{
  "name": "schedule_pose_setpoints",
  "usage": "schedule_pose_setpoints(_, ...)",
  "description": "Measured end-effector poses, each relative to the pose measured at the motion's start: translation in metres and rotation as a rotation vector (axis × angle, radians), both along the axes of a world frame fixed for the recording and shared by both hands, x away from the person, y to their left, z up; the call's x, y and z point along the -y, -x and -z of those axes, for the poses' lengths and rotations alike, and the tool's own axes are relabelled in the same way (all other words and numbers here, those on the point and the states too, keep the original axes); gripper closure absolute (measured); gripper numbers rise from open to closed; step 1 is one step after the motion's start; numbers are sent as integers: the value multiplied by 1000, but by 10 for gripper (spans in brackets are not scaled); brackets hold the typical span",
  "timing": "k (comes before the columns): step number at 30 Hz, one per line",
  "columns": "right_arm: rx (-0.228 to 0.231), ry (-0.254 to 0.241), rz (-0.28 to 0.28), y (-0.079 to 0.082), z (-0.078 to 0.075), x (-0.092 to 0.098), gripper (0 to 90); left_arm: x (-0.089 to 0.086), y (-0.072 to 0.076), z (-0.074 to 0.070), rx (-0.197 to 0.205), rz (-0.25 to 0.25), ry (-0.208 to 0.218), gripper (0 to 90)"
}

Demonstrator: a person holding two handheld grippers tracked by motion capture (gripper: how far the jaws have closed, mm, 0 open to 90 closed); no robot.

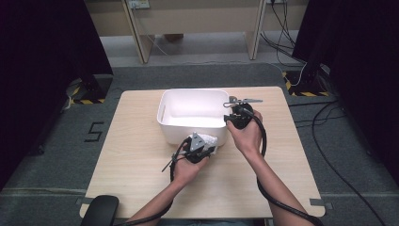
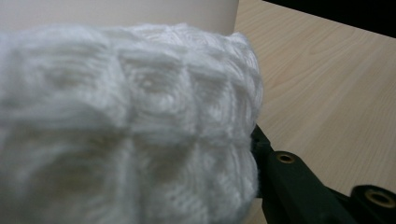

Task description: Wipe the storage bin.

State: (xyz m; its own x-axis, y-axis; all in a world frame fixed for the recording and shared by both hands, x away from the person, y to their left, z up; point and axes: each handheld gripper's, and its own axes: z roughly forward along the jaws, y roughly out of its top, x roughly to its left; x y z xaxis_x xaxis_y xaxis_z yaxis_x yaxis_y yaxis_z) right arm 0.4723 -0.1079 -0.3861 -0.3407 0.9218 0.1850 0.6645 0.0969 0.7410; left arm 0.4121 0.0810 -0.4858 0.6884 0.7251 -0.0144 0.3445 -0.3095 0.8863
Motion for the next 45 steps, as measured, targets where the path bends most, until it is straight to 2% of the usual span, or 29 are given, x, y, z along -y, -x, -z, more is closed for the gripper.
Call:
schedule_pose_setpoints(17,0,-1,-1,0,0,0,740,-1,3,-22,41,3,39,748)
schedule_pose_setpoints(30,2,-1,1,0,0,0,740,-1,4,-28,52,3,52,747)
schedule_pose_setpoints(45,2,0,1,0,0,0,740,5,4,-33,61,16,45,747)
